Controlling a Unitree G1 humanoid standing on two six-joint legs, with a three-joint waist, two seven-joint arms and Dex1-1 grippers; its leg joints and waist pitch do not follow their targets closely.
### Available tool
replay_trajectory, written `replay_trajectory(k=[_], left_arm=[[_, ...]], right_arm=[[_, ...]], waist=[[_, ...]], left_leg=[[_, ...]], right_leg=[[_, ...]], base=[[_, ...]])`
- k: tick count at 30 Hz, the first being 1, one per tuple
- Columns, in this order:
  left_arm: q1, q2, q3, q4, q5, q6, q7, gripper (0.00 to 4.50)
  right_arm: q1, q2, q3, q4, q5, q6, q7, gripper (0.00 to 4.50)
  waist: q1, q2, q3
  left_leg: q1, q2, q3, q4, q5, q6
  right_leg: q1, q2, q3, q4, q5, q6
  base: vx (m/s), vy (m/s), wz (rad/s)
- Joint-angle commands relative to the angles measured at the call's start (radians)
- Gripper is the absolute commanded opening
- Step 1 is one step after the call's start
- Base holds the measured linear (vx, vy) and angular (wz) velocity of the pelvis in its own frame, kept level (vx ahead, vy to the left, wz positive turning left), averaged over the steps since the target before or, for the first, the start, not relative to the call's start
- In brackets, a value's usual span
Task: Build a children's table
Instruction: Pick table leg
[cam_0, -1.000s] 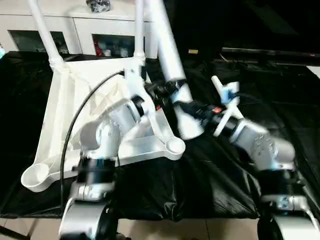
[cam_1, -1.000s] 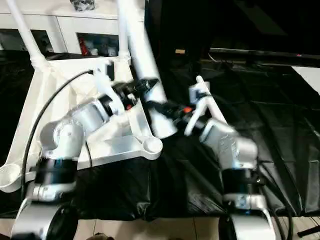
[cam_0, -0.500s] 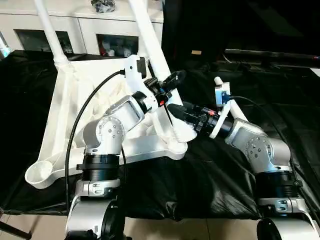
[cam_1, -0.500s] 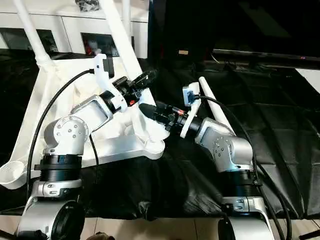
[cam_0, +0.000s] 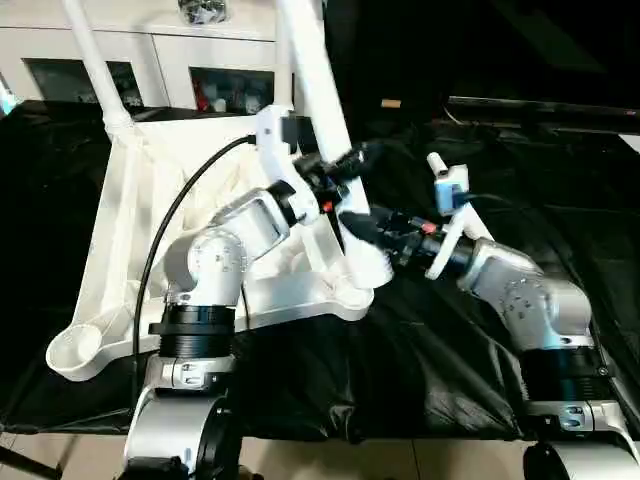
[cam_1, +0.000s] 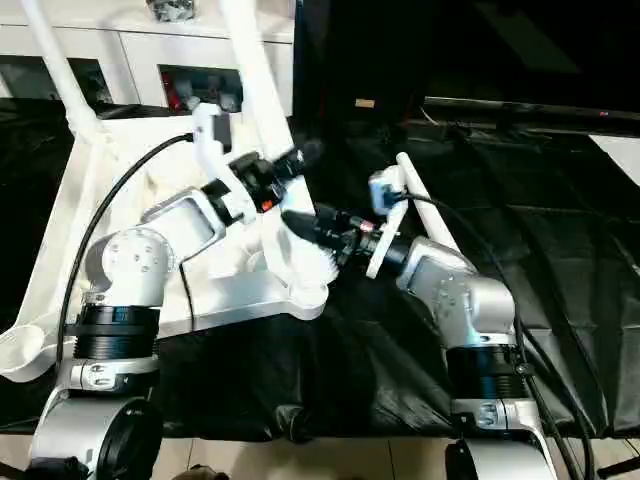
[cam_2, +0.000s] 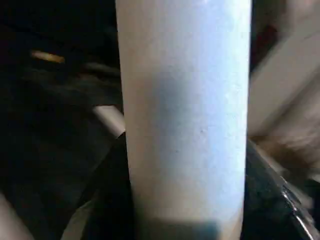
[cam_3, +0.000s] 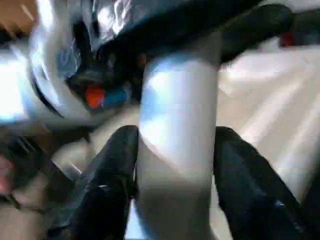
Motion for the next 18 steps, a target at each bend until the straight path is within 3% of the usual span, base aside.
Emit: replay_trajectory(k=[1, 4, 10, 11, 12, 18], left_arm=[[-0.04, 0.016, -0.033, -0.026, 0.089, -0.048, 0.061, 1.96], [-0.049, 0.011, -0.053, -0.034, 0.115, -0.052, 0.088, 1.95], [-0.055, 0.015, -0.107, -0.053, 0.187, -0.064, 0.15, 1.95], [-0.052, 0.013, -0.11, -0.055, 0.193, -0.067, 0.152, 1.95], [-0.048, 0.012, -0.116, -0.057, 0.204, -0.071, 0.154, 1.95], [-0.033, 0.009, -0.128, -0.073, 0.226, -0.067, 0.164, 1.95]], right_arm=[[-0.009, 0.013, 0.054, -0.015, -0.063, -0.014, -0.068, 2.67], [-0.023, 0.041, 0.078, -0.003, -0.092, -0.001, -0.125, 2.73], [-0.078, 0.131, 0.075, 0.081, -0.122, -0.009, -0.25, 2.73], [-0.081, 0.135, 0.075, 0.088, -0.127, -0.017, -0.256, 2.55], [-0.086, 0.139, 0.073, 0.096, -0.13, -0.021, -0.266, 2.44], [-0.105, 0.154, 0.073, 0.134, -0.142, -0.041, -0.287, 2.04]], waist=[[-0.001, -0.001, -0.076], [-0.003, -0.002, -0.076], [-0.002, 0.004, -0.077], [-0.002, -0.005, -0.079], [0.0, 0.001, -0.079], [-0.001, -0.003, -0.08]], left_leg=[[0.017, 0.038, -0.028, -0.077, -0.252, -0.028], [0.022, 0.038, -0.026, -0.074, -0.263, -0.032], [0.025, 0.041, -0.025, -0.076, -0.268, -0.041], [0.022, 0.04, -0.024, -0.076, -0.26, -0.038], [0.023, 0.041, -0.024, -0.076, -0.246, -0.038], [0.017, 0.039, -0.021, -0.073, -0.211, -0.022]], right_leg=[[0.052, -0.05, 0.035, -0.089, -0.368, -0.102], [0.045, -0.051, 0.037, -0.092, -0.393, -0.104], [0.042, -0.048, 0.039, -0.082, -0.312, -0.14], [0.046, -0.048, 0.039, -0.081, -0.297, -0.143], [0.045, -0.05, 0.04, -0.077, -0.274, -0.148], [0.051, -0.05, 0.04, -0.072, -0.234, -0.162]], base=[[0.0, 0.0, 0.0], [0.0, 0.0, 0.0], [0.0, 0.0, 0.0], [0.0, 0.0, 0.0], [0.0, 0.0, 0.0], [0.0, 0.0, 0.0]])
